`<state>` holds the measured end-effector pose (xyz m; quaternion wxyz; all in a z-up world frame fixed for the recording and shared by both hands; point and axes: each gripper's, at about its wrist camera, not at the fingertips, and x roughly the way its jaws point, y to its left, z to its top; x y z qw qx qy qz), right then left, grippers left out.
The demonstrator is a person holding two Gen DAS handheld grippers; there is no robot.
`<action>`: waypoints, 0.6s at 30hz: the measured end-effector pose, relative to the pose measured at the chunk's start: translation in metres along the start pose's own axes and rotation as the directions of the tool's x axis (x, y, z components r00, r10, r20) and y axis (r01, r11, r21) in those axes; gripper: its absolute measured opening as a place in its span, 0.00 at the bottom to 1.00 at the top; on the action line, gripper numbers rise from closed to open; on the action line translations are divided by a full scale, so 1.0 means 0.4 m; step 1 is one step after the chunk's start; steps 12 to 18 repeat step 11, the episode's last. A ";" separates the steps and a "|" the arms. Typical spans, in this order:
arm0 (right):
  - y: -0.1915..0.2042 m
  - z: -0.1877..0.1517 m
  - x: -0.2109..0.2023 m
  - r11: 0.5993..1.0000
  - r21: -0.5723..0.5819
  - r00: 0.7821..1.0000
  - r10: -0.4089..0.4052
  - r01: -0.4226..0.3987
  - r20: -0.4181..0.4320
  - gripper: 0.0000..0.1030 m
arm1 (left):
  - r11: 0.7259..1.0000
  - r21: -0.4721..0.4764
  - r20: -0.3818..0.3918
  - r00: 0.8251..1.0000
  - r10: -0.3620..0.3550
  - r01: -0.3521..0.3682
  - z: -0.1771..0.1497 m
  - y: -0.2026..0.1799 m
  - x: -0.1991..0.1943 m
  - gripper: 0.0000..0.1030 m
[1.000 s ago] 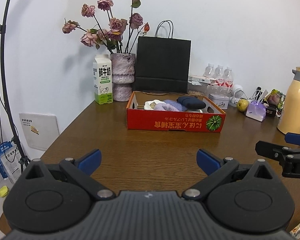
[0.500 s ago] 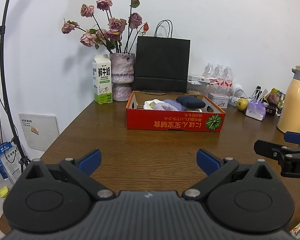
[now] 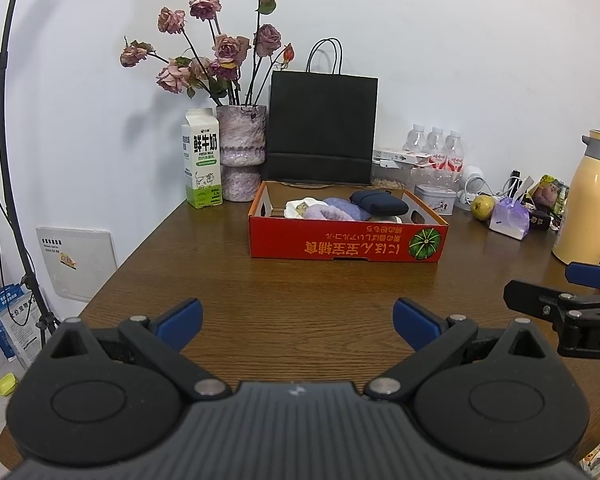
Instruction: Organize objects
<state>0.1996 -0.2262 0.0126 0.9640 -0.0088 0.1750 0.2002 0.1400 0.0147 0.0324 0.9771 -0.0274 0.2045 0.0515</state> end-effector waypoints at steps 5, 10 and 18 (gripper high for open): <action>0.003 -0.001 0.002 1.000 -0.002 1.000 -0.002 0.002 -0.004 1.00 | 1.000 0.005 0.004 1.000 -0.015 0.015 0.000 -0.004 -0.001 1.00; 0.001 -0.002 0.002 1.000 -0.003 1.000 -0.001 0.001 -0.004 1.00 | 1.000 0.017 0.009 1.000 -0.015 0.015 -0.001 -0.011 -0.004 1.00; 0.001 -0.002 0.002 1.000 -0.004 1.000 0.000 0.000 -0.005 1.00 | 1.000 0.019 0.008 1.000 -0.018 0.018 -0.001 -0.011 -0.004 1.00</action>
